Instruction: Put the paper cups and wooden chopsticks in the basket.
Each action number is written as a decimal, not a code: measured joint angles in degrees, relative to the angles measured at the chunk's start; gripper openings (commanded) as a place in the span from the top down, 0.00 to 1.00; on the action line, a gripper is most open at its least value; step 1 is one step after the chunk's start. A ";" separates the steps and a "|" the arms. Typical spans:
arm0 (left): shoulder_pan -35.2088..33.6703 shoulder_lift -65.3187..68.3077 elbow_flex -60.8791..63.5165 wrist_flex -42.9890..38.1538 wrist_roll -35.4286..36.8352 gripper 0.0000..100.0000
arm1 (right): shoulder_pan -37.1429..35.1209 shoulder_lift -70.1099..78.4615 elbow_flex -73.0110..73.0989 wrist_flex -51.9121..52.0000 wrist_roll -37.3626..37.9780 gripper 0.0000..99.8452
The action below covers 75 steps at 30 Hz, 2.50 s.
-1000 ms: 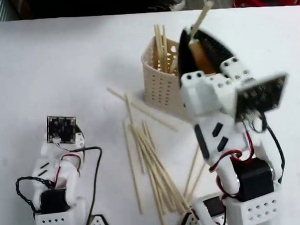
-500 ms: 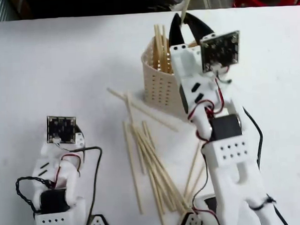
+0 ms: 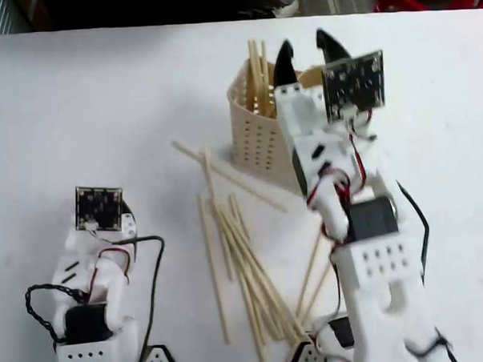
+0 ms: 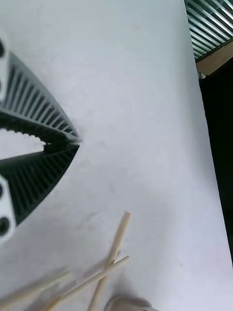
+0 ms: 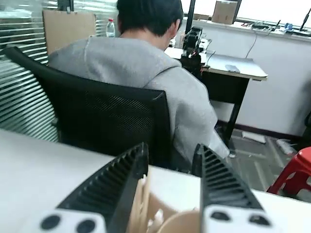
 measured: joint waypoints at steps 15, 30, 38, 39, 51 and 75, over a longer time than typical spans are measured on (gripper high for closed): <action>0.00 0.00 0.00 0.00 0.00 0.97 | -14.51 0.53 4.04 47.82 -4.48 0.83; 0.00 0.00 0.00 0.00 0.00 0.97 | -22.86 13.19 22.77 36.57 -5.10 0.84; 0.00 0.00 0.09 0.00 0.00 0.97 | -22.86 23.82 22.86 34.20 -5.10 0.84; 0.00 0.00 0.09 0.00 0.00 0.97 | -22.86 24.79 22.86 34.02 -5.10 0.84; 0.00 0.00 0.09 0.00 0.00 0.97 | -22.77 29.01 22.86 32.53 -5.10 0.96; 0.00 0.00 0.53 0.00 0.00 0.97 | -22.51 11.96 15.03 47.65 -5.01 0.98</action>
